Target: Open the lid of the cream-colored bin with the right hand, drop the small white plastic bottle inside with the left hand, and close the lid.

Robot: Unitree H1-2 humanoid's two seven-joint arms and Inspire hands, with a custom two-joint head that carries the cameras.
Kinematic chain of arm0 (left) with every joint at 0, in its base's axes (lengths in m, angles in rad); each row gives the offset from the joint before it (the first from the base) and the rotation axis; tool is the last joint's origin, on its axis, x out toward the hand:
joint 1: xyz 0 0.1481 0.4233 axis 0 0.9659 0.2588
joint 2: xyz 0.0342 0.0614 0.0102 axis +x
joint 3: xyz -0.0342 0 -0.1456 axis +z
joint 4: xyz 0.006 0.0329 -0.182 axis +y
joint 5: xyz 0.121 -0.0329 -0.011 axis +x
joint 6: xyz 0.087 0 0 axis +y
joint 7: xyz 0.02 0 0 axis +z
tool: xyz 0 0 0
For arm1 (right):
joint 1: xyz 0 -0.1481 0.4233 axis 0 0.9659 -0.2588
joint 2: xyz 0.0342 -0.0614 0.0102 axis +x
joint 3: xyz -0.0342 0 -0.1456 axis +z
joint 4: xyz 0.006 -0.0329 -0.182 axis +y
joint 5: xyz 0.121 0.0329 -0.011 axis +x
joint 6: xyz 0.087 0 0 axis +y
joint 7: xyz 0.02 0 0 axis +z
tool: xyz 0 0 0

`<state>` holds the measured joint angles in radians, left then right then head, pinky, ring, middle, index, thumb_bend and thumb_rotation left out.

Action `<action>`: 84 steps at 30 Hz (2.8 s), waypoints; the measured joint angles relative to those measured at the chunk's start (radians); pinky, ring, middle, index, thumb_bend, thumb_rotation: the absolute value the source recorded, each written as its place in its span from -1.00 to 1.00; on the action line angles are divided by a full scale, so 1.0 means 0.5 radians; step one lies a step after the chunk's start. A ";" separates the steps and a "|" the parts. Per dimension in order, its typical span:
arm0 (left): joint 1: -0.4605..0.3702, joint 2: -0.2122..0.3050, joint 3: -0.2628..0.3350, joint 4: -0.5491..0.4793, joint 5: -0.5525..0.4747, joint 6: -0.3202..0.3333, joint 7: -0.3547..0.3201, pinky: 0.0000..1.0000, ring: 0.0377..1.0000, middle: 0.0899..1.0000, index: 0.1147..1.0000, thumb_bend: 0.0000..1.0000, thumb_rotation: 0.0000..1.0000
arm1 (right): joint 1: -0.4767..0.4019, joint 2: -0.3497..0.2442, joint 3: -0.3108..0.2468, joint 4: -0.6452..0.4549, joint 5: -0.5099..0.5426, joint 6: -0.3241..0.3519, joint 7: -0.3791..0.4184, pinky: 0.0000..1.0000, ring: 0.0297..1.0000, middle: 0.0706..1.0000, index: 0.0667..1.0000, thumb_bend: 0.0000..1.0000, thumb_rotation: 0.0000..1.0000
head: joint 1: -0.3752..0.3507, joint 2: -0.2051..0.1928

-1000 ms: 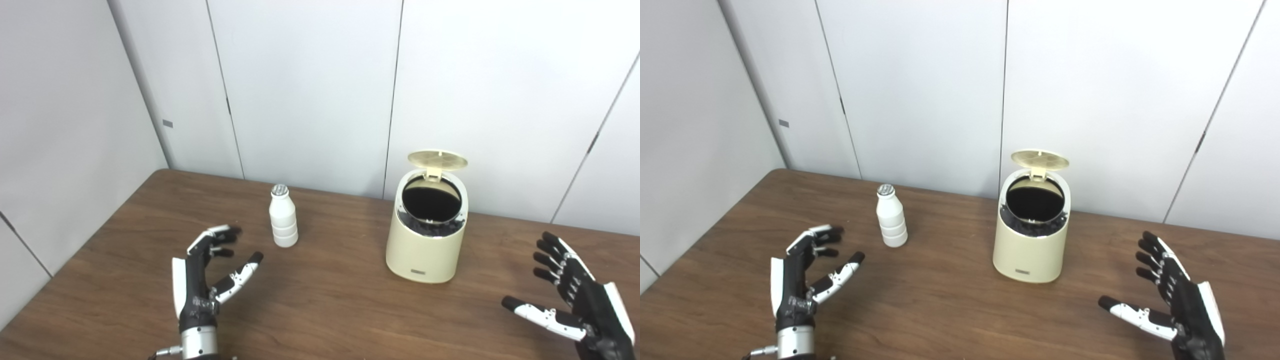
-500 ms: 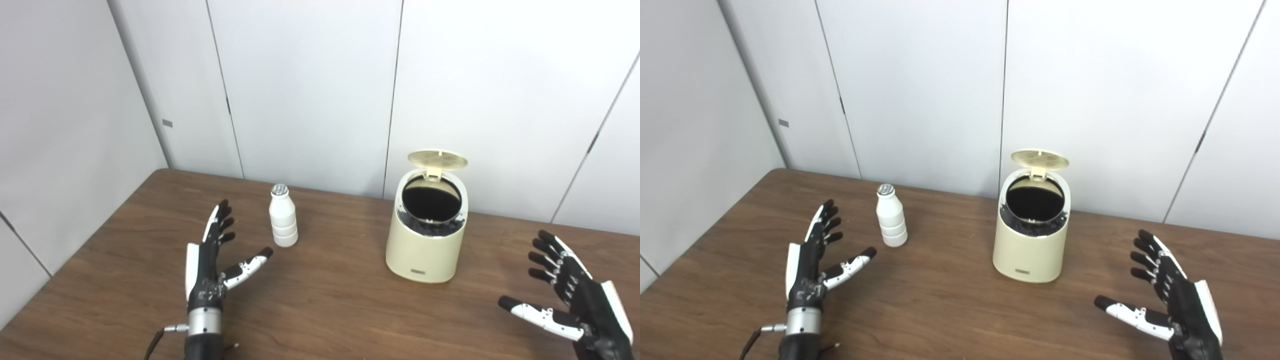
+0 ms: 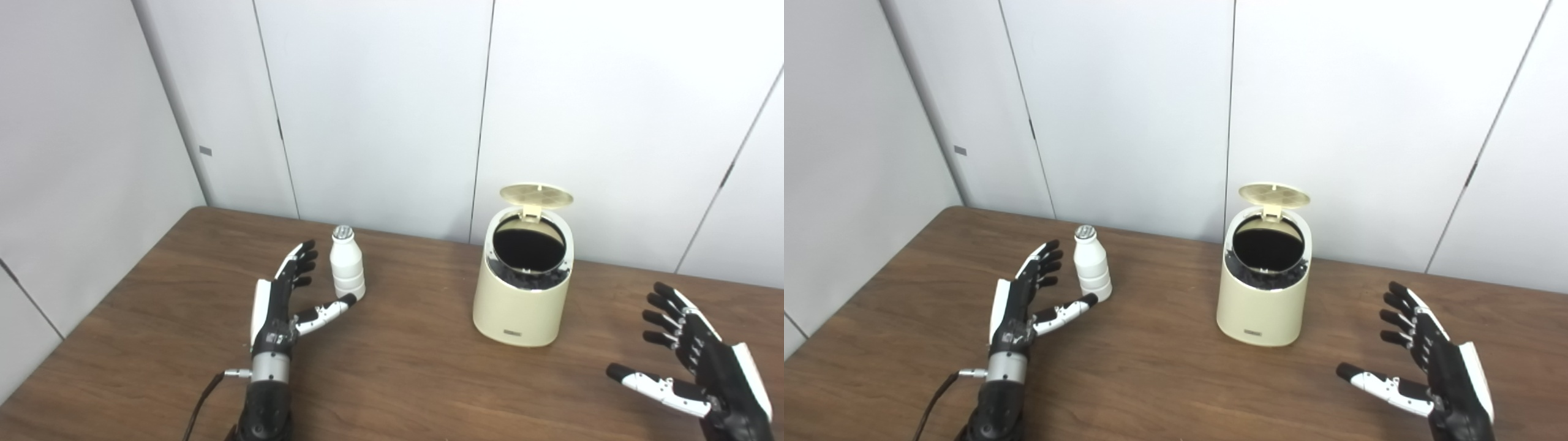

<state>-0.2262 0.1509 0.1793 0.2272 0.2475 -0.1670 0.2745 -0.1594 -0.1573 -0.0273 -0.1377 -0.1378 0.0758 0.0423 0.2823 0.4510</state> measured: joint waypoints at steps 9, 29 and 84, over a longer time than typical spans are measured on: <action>-0.143 0.028 -0.027 0.205 0.034 -0.068 0.081 0.36 0.45 0.47 0.52 0.56 -0.93 | 0.007 0.008 0.008 -0.024 -0.011 0.016 -0.002 0.43 0.61 0.71 0.72 0.36 -1.00 | -0.015 0.003; -0.260 0.040 -0.074 0.389 0.026 -0.190 0.175 0.05 0.17 0.29 0.33 0.49 -1.00 | 0.031 0.028 0.020 -0.085 -0.014 0.079 -0.007 0.44 0.61 0.71 0.70 0.36 -1.00 | -0.049 0.034; -0.488 -0.220 -0.376 -0.129 0.120 -0.406 0.041 -0.25 -0.18 -0.15 -0.10 0.01 -1.00 | -0.010 0.101 0.116 0.234 -0.191 -0.100 -0.152 0.38 0.55 0.67 0.69 0.48 -0.62 | -0.463 -0.104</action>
<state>-0.4702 0.0409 -0.0087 0.1625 0.3077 -0.3700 0.2952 -0.1644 -0.1068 0.0308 -0.0209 -0.2335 0.0256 -0.0339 0.0506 0.3988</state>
